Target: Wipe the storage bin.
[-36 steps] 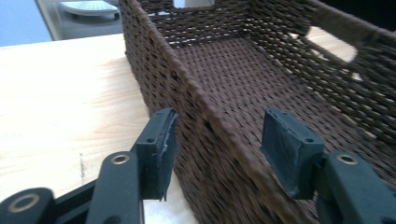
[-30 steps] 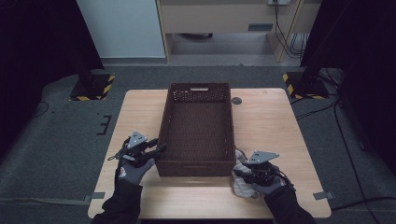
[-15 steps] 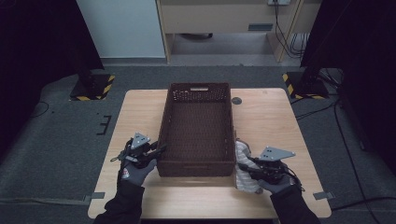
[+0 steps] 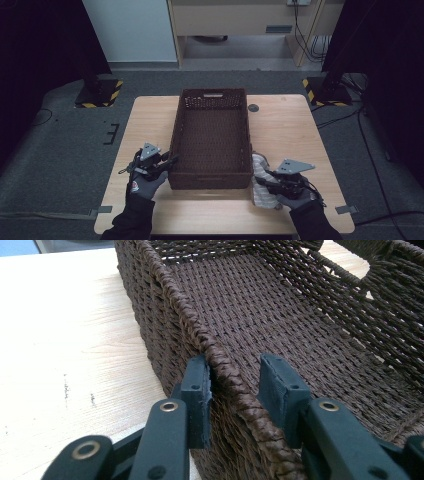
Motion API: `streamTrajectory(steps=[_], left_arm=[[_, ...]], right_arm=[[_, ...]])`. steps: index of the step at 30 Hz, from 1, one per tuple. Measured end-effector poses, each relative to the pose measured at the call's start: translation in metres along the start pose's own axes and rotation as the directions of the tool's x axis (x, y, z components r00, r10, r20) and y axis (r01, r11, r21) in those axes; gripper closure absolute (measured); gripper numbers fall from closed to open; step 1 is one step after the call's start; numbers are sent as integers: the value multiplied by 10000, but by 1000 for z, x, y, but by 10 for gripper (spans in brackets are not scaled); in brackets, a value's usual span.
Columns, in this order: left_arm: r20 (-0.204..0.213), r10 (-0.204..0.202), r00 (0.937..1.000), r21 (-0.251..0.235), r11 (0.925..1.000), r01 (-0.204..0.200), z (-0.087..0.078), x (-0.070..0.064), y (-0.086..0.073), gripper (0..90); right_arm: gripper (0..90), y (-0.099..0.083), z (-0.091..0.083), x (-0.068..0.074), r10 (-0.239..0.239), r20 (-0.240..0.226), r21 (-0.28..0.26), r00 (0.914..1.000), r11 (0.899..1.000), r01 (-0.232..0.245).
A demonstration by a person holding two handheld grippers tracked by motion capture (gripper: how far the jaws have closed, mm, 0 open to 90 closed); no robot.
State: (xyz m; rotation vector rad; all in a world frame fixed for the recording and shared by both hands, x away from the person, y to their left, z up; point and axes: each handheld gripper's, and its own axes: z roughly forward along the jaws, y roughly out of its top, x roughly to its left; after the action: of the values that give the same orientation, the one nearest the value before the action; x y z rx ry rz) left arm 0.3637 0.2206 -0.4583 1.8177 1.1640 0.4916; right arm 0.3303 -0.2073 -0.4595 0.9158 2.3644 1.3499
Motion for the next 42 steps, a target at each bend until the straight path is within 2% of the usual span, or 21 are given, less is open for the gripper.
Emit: streamTrajectory(steps=[2,5,8,10,11,13,14,17,19,21,23,24,27,29,32,34,37,42], left_arm=[[14,-42,10000,-19,10000,42,0,0,0,643],[-3,-46,10000,-35,10000,46,0,0,-1,643],[37,-101,9999,-62,9999,102,0,0,-1,642],[71,-136,9999,-66,9999,136,0,1,-1,641],[96,-155,9998,-56,9999,155,0,1,-1,639],[122,-189,9997,-48,9998,189,0,1,-1,636],[123,-195,9997,-51,9998,195,0,2,-1,635],[149,-209,9997,-50,9998,210,0,2,-1,632],[140,-183,9997,-51,9998,184,0,2,-1,631],[156,-174,9997,-60,9998,175,1,2,-1,626],[188,-174,9997,-59,9998,176,1,2,-1,621],[201,-174,9996,-58,9998,175,1,2,-1,617],[214,-179,9996,-58,9998,180,1,2,-1,613],[241,-195,9995,-53,9998,196,1,3,-1,610],[277,-207,9994,-51,9998,209,1,3,-1,604],[262,-187,9995,-63,9998,189,1,3,-1,604],[290,-183,9994,-78,9998,186,1,3,-2,599],[339,-214,9992,-88,9997,217,1,4,-2,591]], right_arm=[[643,2,-10,3,167,-65,-639,9998,9978,-170],[645,0,-7,7,-16,-80,-422,10000,9991,12],[646,-5,4,9,-92,-103,157,9999,9998,94],[646,-10,12,9,-103,-147,772,9998,9970,114],[645,-13,18,10,-156,-168,1168,9997,9930,175],[645,-21,31,12,-227,-232,2033,9995,9787,269],[645,-23,34,13,-274,-232,2233,9994,9742,319],[644,-19,30,11,-219,-234,2122,9995,9769,264],[643,-15,20,8,-169,-127,1679,9998,9856,188],[643,-7,5,5,52,-12,611,10000,9981,-51],[643,-1,-4,4,200,-81,-243,9998,9995,-202],[642,1,-7,5,210,-57,-487,9998,9986,-212],[641,-2,-1,6,180,-184,-199,9997,9996,-184],[641,-7,8,7,139,-248,403,9996,9991,-129],[641,-16,24,10,-168,-274,1590,9995,9871,210],[640,-20,32,11,-227,-268,2064,9994,9781,278],[639,-19,31,9,-107,-252,2174,9996,9759,160],[635,-12,15,0,166,175,1479,9997,9888,-190]])
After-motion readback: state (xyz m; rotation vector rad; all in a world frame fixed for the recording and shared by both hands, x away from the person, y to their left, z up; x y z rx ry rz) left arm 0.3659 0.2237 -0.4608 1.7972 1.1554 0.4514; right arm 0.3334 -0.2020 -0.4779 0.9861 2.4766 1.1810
